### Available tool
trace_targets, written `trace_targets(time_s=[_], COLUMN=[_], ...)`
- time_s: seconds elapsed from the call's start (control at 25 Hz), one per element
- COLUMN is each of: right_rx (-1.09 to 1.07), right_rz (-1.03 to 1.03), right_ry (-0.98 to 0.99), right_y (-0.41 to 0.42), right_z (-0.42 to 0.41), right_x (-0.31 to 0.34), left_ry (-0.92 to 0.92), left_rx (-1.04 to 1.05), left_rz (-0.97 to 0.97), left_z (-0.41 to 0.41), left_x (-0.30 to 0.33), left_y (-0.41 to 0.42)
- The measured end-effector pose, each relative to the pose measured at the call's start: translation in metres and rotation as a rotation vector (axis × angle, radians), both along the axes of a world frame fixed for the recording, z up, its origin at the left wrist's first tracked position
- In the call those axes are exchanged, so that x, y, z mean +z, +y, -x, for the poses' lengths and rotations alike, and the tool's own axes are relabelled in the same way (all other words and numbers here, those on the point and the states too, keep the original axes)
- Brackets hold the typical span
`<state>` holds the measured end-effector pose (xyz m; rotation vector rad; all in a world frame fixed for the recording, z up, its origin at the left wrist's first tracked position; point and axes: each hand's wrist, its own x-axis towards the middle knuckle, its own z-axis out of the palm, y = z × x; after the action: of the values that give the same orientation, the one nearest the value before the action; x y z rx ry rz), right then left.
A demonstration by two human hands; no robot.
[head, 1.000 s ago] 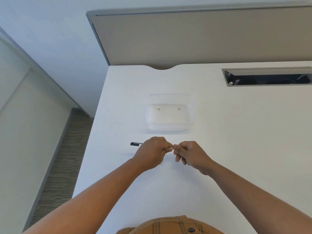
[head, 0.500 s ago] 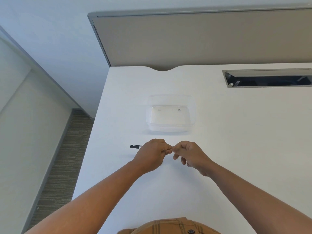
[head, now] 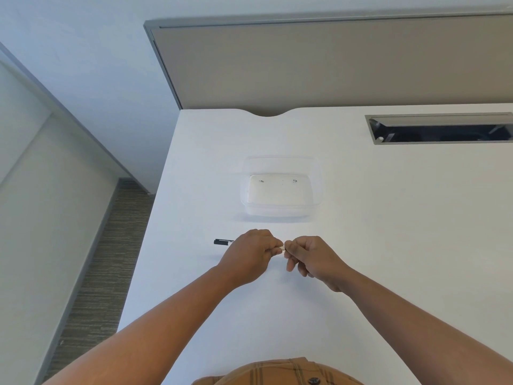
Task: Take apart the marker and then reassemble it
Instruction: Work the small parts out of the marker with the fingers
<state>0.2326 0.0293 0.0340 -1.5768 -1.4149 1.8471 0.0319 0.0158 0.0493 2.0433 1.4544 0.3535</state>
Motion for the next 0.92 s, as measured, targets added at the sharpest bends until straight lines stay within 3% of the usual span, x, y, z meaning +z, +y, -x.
trace_targets(time_s=[0.16,0.28,0.44,0.68,0.92], right_rx=[0.004,0.061,0.070,0.059,0.031], right_rz=[-0.009,0.036,-0.081,0.064,-0.039], right_ry=[0.069,-0.011,-0.012,-0.001,0.036], right_y=[0.0004,0.0016,-0.0003,0.0013,-0.0001], right_z=[-0.0019,-0.0021,-0.0032,-0.0019,-0.0043], right_x=[-0.0007,0.0016,-0.0010,0.0001,-0.0014], left_ry=[0.001,-0.002,0.004,-0.006,-0.012], left_rx=[-0.001,0.004,-0.001,-0.003,-0.011], left_rz=[-0.009,-0.009,-0.004,-0.014,0.002], left_z=[-0.0003,0.0011,0.0015,0.0029,0.0010], left_x=[-0.0002,-0.0008,-0.0004,0.0002,0.0006], left_y=[-0.0009,-0.0010,-0.0015,-0.0015,-0.0030])
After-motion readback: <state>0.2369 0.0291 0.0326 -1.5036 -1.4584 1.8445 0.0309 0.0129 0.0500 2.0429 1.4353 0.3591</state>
